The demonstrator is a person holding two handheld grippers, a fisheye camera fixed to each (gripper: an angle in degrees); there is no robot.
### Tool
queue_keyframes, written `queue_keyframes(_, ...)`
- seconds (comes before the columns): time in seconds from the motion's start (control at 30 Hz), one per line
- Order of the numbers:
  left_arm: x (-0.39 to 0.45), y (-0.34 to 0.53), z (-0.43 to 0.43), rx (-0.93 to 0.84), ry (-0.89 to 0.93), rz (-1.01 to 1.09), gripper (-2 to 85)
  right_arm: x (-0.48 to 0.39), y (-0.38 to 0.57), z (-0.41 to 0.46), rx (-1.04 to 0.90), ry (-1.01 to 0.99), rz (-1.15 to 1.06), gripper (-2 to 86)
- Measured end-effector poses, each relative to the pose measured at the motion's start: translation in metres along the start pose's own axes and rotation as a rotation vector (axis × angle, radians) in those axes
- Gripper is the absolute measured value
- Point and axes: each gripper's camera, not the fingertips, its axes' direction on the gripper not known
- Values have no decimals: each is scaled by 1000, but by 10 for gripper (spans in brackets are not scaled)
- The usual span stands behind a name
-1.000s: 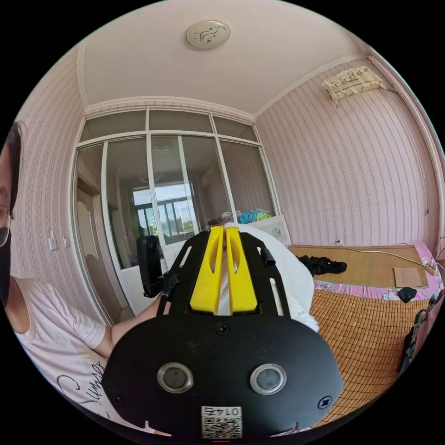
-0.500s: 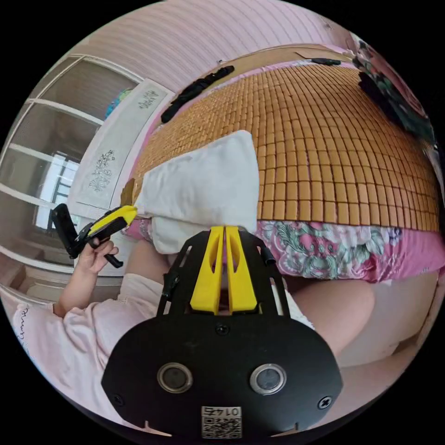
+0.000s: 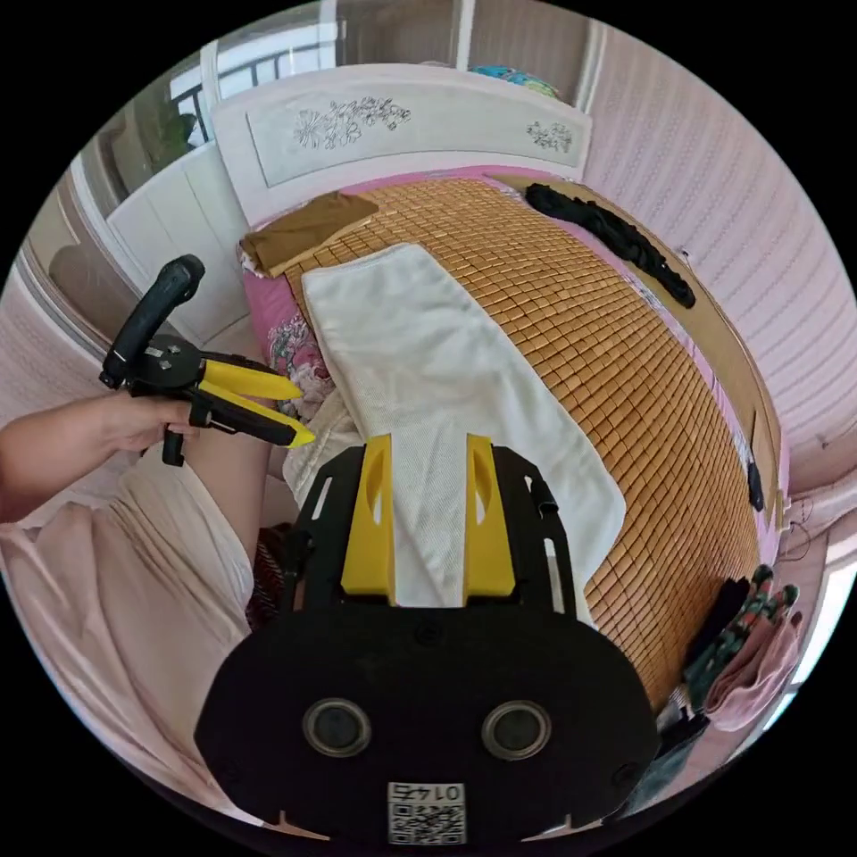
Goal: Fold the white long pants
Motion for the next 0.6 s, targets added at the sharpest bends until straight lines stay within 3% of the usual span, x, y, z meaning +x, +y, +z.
queue_keyframes(0.07,-8,-8,19,-60,-1,-39,161,-13,-19,48,-187,43,-79,134)
queue_keyframes(0.13,-15,-11,30,-112,45,-56,151,-7,-15,67,-225,4,-44,136)
queue_keyframes(0.23,-22,-12,35,-134,87,-58,131,20,-6,63,-175,-95,70,123)
queue_keyframes(0.37,-27,-2,17,-86,115,-19,82,48,5,44,-156,-142,77,17)
queue_keyframes(0.6,-17,16,-51,89,151,105,24,123,37,-37,86,-156,256,2)
